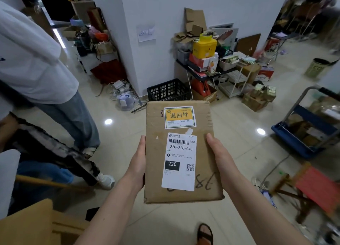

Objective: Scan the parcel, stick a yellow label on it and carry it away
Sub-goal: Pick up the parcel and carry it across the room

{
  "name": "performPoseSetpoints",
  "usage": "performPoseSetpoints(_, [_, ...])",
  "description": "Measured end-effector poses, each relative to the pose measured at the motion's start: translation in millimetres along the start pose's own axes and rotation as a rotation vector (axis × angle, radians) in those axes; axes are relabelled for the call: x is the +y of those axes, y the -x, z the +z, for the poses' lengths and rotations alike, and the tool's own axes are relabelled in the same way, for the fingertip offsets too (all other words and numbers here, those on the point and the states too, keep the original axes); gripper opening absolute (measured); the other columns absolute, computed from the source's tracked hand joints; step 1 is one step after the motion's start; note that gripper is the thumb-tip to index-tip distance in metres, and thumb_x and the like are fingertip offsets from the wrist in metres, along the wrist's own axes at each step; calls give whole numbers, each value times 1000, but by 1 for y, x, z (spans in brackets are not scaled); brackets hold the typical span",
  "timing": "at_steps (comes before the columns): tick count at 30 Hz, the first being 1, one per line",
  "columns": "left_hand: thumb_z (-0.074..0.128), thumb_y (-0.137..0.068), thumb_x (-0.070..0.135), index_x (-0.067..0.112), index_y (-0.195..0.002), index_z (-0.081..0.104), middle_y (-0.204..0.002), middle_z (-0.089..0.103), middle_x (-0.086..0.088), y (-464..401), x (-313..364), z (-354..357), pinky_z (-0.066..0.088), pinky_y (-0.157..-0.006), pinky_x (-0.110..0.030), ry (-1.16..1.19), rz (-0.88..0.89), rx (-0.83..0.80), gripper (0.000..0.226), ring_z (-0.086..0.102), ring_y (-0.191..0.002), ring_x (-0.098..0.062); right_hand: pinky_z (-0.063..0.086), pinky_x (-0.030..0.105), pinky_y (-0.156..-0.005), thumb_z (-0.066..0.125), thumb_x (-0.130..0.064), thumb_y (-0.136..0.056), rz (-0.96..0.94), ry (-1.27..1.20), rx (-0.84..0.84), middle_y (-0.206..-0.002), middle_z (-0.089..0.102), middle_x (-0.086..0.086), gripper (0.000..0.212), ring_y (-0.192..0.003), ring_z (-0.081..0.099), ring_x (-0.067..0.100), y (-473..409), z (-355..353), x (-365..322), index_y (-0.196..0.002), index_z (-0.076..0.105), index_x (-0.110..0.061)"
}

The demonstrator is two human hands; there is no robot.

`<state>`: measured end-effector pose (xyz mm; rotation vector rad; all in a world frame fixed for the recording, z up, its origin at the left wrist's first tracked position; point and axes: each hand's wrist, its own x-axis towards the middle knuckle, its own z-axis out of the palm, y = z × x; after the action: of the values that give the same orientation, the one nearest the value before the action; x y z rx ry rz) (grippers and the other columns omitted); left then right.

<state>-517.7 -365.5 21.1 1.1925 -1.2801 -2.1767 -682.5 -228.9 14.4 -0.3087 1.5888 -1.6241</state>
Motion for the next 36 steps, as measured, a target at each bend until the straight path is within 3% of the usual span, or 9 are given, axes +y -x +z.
performPoseSetpoints(5, [25,-93,64,25,-102,75,-106,75,-6,-32,16,0,49,-97,-45,-6,-4,-1,64,68,-104,-27,56,47,-86,56,-61,-82,13,-3,-2,-111,72,6,53,-100,70,28,-32,4,-6,-119,60,-24])
performPoseSetpoints(15, [23,-94,63,26,-99,77,-107,75,-7,-124,61,49,49,-97,-44,-2,10,22,65,69,-103,-26,55,48,-89,60,-62,-76,5,-36,-51,-111,73,8,61,-101,70,30,-142,-21,-53,-120,63,-20])
performPoseSetpoints(24, [26,-94,63,23,-104,75,-109,74,-8,-223,104,101,45,-102,-49,61,23,59,64,67,-106,-30,55,48,-90,57,-54,-85,-13,-3,-72,-109,74,8,46,-101,69,30,-250,-46,-114,-115,66,-20])
performPoseSetpoints(32, [27,-93,63,25,-96,78,-105,75,-8,-309,137,98,48,-98,-47,91,-16,89,64,68,-103,-30,54,50,-91,60,-59,-77,38,0,-89,-110,74,8,56,-102,69,31,-341,-30,-128,-117,66,-21])
performPoseSetpoints(36, [27,-93,64,23,-100,76,-107,75,-9,-361,166,90,49,-97,-46,104,-15,64,65,68,-104,-30,56,47,-88,56,-54,-86,13,-4,-89,-108,75,8,46,-101,70,31,-392,-12,-143,-117,66,-22])
